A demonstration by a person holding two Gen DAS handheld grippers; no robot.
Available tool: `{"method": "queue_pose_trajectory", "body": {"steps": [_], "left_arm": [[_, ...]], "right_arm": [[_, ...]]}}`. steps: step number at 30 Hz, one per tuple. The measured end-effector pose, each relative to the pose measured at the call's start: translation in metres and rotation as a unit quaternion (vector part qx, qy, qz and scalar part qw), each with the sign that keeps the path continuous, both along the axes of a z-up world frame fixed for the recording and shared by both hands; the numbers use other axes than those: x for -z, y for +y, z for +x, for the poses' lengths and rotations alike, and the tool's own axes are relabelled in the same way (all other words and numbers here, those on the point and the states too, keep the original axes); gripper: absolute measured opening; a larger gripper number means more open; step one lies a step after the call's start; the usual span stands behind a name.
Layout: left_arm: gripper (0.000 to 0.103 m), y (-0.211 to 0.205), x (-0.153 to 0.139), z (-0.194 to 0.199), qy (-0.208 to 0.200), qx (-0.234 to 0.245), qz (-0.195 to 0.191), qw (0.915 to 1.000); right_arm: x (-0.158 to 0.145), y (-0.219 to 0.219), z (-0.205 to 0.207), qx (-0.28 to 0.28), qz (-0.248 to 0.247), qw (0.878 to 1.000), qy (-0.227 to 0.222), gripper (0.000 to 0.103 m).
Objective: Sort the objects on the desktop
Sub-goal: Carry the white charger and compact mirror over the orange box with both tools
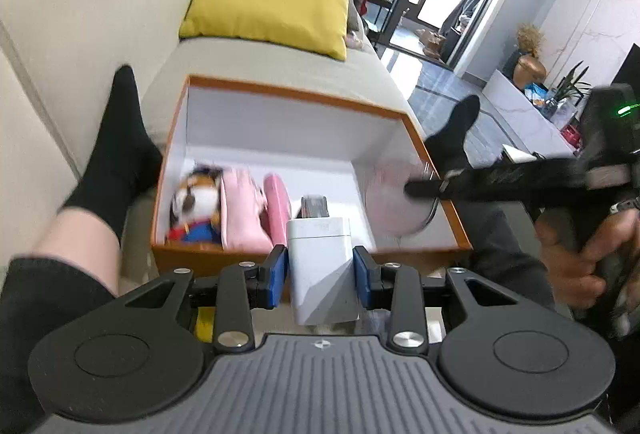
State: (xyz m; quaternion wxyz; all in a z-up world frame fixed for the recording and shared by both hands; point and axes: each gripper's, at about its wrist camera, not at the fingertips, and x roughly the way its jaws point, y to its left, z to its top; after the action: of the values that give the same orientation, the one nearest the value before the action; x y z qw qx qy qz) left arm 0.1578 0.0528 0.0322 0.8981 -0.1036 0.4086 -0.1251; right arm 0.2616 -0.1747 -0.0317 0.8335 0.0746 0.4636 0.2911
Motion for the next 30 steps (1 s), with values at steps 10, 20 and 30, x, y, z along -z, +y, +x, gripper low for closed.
{"method": "queue_pose_trajectory", "body": {"steps": [10,20,30], "left_arm": [[0.040,-0.002,0.013,0.038,0.013,0.004,0.002,0.9999],[0.040,0.000,0.020,0.047,0.022,0.004,-0.001,0.9997],[0.040,0.001,0.022,0.049,0.026,0.006,-0.003,0.9996]], "right_arm": [[0.061,0.022,0.043,-0.012,-0.019,0.996,0.084,0.014],[0.073,0.037,0.050,-0.029,-0.038,0.991,0.121,0.014],[0.071,0.060,0.058,-0.108,-0.145,0.974,0.136,0.020]]}}
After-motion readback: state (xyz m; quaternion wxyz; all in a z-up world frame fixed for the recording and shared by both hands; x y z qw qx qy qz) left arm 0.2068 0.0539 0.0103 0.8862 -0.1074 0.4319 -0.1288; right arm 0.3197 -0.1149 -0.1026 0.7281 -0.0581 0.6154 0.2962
